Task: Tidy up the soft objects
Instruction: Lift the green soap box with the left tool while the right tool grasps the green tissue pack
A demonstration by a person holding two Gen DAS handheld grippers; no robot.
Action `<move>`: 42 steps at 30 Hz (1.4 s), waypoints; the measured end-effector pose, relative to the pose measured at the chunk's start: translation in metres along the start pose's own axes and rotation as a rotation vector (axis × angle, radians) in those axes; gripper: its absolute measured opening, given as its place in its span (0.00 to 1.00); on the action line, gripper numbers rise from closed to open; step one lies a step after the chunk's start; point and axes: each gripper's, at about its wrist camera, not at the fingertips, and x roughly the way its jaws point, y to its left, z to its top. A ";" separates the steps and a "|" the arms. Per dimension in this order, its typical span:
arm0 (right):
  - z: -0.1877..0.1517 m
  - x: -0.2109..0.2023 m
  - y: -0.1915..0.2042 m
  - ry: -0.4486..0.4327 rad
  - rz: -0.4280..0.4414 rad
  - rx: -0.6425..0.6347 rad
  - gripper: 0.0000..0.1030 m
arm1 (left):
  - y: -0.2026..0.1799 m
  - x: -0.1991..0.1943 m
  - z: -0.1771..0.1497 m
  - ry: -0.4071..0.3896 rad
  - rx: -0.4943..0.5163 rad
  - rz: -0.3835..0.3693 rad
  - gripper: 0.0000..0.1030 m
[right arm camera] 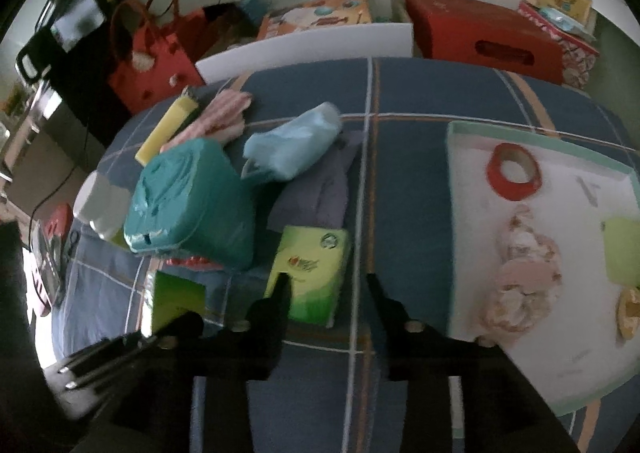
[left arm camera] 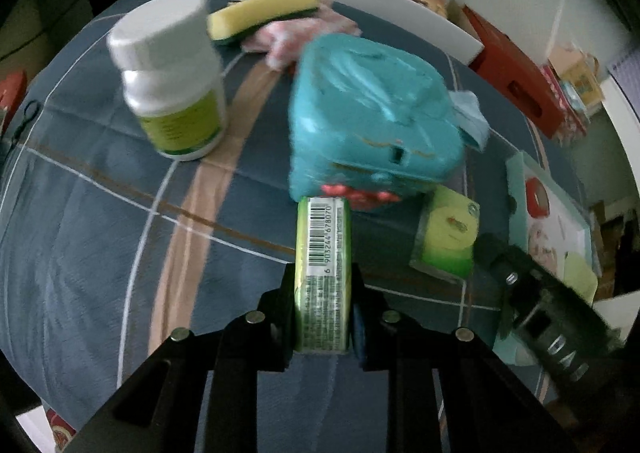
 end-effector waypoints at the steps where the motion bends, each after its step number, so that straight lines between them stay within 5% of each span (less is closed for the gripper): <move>1: 0.000 0.002 0.002 0.004 -0.002 -0.010 0.47 | 0.005 -0.001 0.001 -0.002 -0.013 0.000 0.23; 12: -0.004 0.029 0.015 0.048 -0.038 -0.062 0.54 | 0.037 -0.017 0.005 -0.041 -0.114 0.022 0.23; 42: -0.008 0.055 0.035 0.048 -0.129 -0.140 0.54 | 0.030 -0.010 0.011 -0.022 -0.102 0.006 0.23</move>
